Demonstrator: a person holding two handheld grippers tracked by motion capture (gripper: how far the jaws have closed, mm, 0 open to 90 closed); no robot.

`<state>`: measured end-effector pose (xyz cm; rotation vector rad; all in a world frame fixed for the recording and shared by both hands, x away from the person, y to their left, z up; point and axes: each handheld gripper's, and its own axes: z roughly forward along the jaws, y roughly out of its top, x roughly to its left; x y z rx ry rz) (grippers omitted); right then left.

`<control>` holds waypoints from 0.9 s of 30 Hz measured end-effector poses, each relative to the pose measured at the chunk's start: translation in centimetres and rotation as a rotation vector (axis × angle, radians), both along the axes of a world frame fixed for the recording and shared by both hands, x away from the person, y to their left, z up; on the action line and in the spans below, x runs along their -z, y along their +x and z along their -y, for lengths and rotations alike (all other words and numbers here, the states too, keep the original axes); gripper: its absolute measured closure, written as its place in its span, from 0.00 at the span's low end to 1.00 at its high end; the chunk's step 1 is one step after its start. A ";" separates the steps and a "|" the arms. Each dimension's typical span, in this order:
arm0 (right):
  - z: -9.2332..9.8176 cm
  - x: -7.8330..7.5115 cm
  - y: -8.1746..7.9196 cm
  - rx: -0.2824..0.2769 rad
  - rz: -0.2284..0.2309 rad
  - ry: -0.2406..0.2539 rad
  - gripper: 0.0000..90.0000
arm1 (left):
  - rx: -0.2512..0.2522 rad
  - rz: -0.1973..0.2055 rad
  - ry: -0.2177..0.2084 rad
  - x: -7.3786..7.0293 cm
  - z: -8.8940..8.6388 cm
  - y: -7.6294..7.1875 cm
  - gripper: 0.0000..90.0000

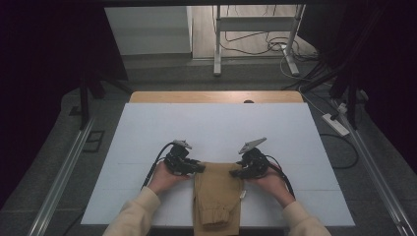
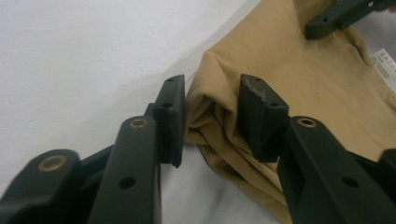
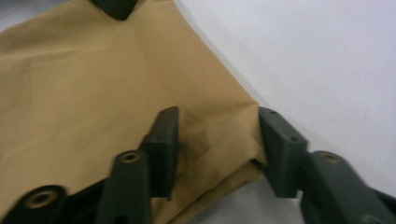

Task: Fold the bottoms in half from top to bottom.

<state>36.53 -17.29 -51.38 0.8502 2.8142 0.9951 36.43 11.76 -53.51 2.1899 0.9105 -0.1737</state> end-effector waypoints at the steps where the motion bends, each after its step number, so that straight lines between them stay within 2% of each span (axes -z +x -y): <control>1: 0.0 0.0 0.0 -0.007 -0.002 0.004 0.68 | 0.003 0.001 0.001 0.0 0.0 0.0 0.71; 6: 0.0 -0.2 -0.2 -0.011 -0.001 0.010 0.80 | 0.018 0.028 0.014 -0.3 0.2 -0.3 0.80; 9: 0.1 -0.3 -0.2 -0.013 -0.004 0.016 0.84 | 0.020 0.038 0.018 -0.4 0.2 -0.4 0.82; 20: 0.0 -0.8 -0.4 -0.017 0.036 0.034 0.86 | 0.023 0.060 0.011 -0.8 0.1 -0.4 0.84; 27: 0.1 -1.7 -0.2 -0.008 0.086 0.049 0.86 | 0.005 0.088 -0.003 -1.6 -0.1 -0.1 0.85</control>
